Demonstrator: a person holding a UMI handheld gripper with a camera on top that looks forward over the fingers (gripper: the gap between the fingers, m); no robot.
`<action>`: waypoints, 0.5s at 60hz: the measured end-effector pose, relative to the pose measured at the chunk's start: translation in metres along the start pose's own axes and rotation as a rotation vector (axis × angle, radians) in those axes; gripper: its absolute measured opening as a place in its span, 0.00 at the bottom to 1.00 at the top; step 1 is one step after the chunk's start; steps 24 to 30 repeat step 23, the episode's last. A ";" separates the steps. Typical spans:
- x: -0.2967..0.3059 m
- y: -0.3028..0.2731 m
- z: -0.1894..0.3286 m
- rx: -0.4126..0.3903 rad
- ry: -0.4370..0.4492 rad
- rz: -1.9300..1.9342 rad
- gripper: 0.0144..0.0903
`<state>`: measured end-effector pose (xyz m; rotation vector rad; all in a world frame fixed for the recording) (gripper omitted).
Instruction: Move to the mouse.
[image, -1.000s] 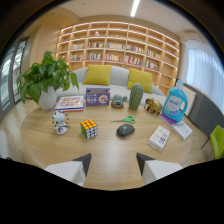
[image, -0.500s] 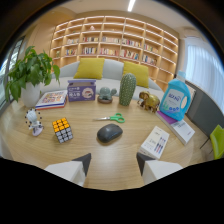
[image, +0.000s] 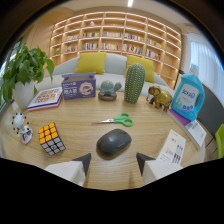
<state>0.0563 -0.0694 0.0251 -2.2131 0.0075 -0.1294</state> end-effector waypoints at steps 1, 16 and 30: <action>0.000 0.000 0.001 -0.001 -0.001 0.001 0.94; 0.000 0.001 0.003 -0.006 0.002 0.005 0.95; 0.001 0.000 0.003 -0.002 0.010 -0.005 0.95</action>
